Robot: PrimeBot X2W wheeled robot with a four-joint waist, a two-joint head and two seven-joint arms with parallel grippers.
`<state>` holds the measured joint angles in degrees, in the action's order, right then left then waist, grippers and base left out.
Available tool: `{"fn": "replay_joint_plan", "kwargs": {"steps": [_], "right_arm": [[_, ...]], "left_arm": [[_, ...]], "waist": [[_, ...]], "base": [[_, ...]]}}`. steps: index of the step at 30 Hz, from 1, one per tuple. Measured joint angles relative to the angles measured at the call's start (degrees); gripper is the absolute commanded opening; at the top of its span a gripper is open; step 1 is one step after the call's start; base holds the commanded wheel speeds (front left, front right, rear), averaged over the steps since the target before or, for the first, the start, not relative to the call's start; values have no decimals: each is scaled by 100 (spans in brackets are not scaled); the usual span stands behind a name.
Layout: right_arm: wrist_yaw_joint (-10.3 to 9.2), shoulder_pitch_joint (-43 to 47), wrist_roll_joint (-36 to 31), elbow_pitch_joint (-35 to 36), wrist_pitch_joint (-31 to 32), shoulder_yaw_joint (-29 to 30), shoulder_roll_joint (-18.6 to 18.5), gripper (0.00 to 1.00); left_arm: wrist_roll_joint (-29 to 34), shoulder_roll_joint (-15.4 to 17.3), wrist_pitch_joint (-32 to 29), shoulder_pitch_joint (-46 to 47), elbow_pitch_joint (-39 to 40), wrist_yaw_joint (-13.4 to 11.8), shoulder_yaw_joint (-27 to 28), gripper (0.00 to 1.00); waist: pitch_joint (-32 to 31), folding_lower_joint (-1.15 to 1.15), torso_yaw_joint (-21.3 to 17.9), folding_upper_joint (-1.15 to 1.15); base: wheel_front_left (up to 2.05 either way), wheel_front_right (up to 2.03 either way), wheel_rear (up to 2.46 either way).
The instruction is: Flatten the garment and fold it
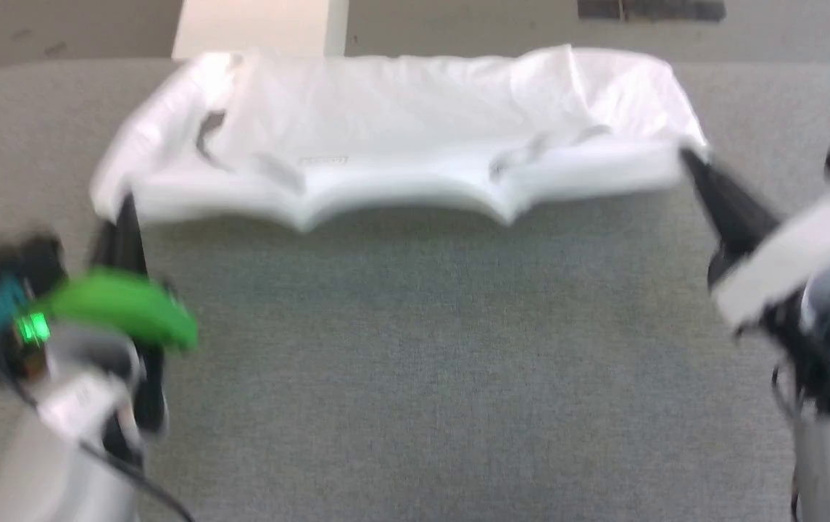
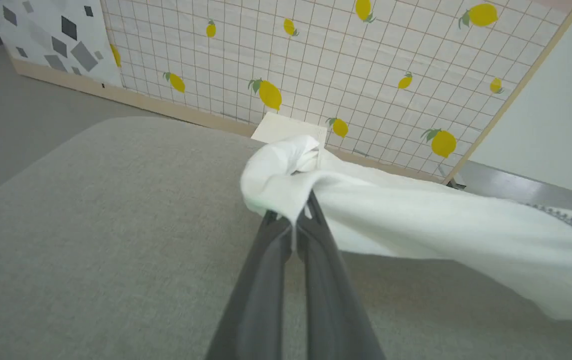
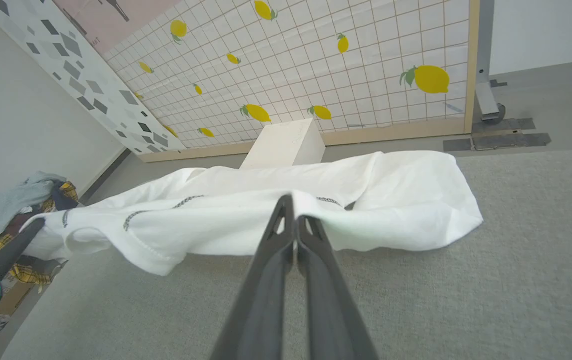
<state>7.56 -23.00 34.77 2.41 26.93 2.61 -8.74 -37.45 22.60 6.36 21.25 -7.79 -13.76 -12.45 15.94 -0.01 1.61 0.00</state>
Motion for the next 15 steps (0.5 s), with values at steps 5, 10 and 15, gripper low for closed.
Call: {"fn": "replay_joint_plan", "kwargs": {"steps": [5, 10, 15], "right_arm": [[3, 1444, -366, 126, -233, 287, 346, 0], [5, 2342, -722, 140, -224, 417, 515, 0], [7, 3076, -1255, 661, 438, 485, 539, 0]], "left_arm": [[-401, -247, 27, -1361, 89, -190, 78, 0], [-667, -279, -250, -2281, 179, -339, 124, 0], [-929, -236, -676, -2883, 625, -548, 238, 0]], "waist": [[-489, 0, 36, 0], [-883, 0, 57, 0], [-1177, 0, 74, 0]], "base": [[0, 0, 0], [0, 0, 0], [0, 0, 0]]}}
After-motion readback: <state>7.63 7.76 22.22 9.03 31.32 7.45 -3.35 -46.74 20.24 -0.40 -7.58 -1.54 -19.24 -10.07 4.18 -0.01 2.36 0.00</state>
